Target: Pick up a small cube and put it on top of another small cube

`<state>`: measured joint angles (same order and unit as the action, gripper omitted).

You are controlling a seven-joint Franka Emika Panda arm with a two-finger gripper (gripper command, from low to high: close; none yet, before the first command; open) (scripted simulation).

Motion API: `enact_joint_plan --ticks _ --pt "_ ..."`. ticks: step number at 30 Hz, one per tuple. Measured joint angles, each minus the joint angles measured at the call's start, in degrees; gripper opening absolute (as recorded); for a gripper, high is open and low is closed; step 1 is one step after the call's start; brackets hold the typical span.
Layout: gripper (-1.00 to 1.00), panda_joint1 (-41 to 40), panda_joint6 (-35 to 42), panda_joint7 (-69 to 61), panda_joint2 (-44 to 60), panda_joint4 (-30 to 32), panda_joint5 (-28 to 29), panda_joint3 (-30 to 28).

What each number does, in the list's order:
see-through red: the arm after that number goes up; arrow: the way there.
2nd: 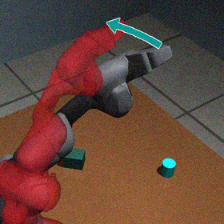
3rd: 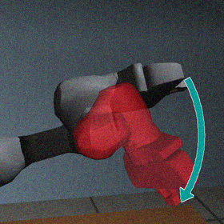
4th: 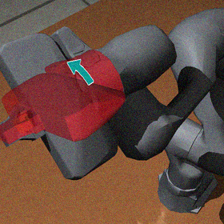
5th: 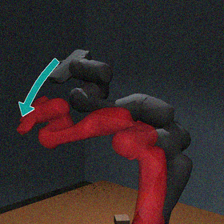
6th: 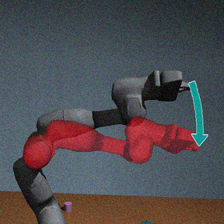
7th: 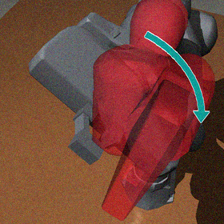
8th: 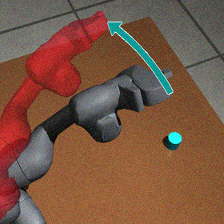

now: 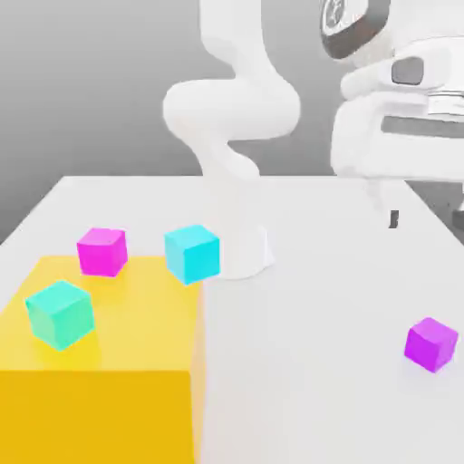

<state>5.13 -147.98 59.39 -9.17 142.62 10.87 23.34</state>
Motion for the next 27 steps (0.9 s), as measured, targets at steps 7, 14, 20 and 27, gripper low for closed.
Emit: enact_joint_plan --ticks 7,14,20,27 --pt "0.0 7.78 -6.56 4.69 14.33 4.35 3.34 4.53" --pt "0.0 14.8 -14.2 11.45 26.58 4.39 11.09 -0.05" --pt "-1.0 19.03 -17.45 15.12 31.08 3.29 15.95 -5.28" --pt "-1.0 15.94 -14.77 11.62 27.13 4.3 11.26 -1.19"
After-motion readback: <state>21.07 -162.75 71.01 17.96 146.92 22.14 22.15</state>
